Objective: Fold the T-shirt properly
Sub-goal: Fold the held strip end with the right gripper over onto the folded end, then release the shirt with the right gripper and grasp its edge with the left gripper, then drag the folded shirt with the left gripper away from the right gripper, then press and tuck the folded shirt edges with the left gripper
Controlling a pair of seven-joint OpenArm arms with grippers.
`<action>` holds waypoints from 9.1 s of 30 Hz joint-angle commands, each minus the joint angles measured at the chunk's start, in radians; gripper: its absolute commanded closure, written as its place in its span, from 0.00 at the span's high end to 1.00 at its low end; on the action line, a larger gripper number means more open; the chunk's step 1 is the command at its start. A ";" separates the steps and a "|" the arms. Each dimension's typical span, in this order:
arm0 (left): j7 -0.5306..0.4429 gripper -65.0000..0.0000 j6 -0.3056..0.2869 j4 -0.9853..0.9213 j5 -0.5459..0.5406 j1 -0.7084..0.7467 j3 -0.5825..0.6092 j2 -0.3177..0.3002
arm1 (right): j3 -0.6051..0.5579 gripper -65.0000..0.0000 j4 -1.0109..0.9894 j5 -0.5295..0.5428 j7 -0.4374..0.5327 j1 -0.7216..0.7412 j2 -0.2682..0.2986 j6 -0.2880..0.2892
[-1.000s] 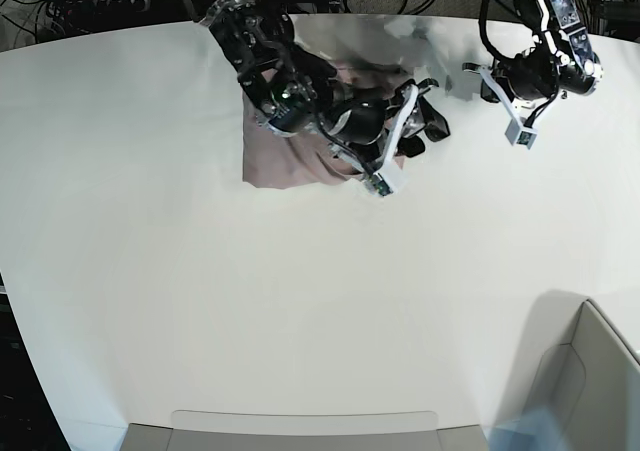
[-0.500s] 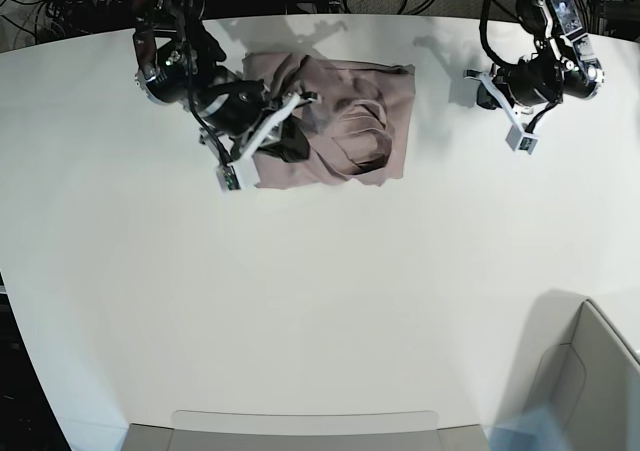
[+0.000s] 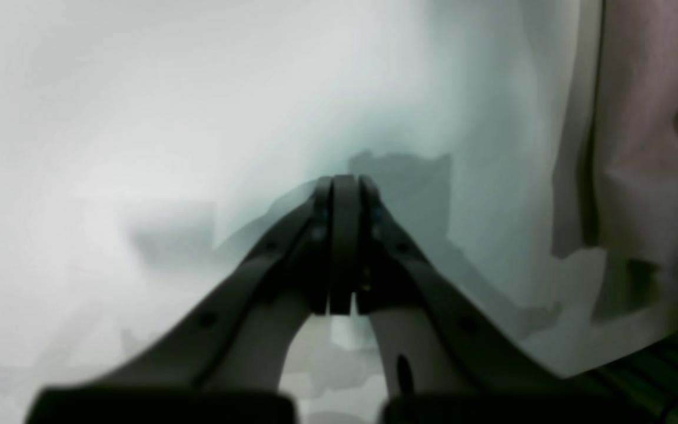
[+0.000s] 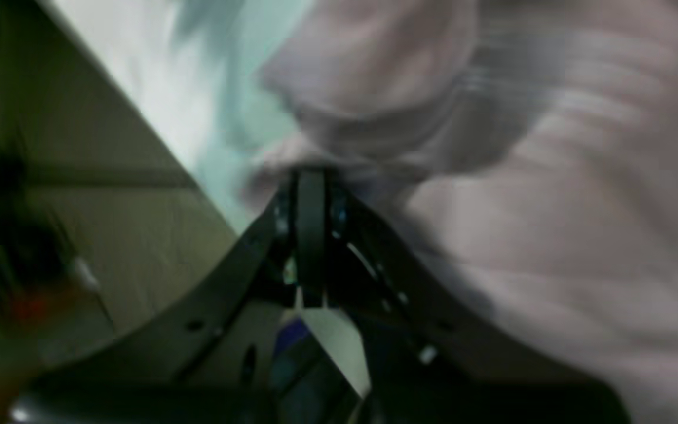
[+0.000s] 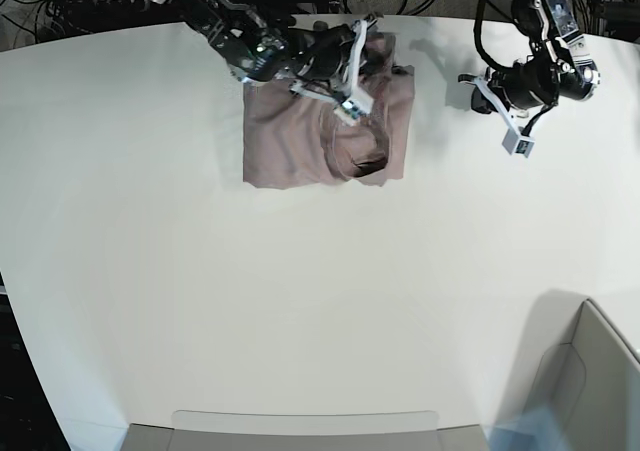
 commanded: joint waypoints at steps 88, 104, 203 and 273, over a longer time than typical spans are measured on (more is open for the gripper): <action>-0.137 0.00 0.010 0.233 0.029 -0.077 0.829 -0.134 | 0.537 0.00 -0.036 -0.160 -0.279 0.056 0.063 0.248; -0.051 0.00 0.002 0.035 0.023 -0.249 0.401 -0.025 | 0.359 0.00 0.199 -0.158 -0.280 -0.092 0.058 0.246; -0.044 0.00 -0.038 0.249 0.330 -0.002 0.496 -0.120 | 0.795 0.00 0.031 -0.160 -0.279 -0.110 -0.004 0.249; -0.690 0.00 -0.038 0.201 0.474 -0.223 -0.130 0.118 | 0.790 0.00 0.286 -0.157 0.162 -0.245 0.000 0.255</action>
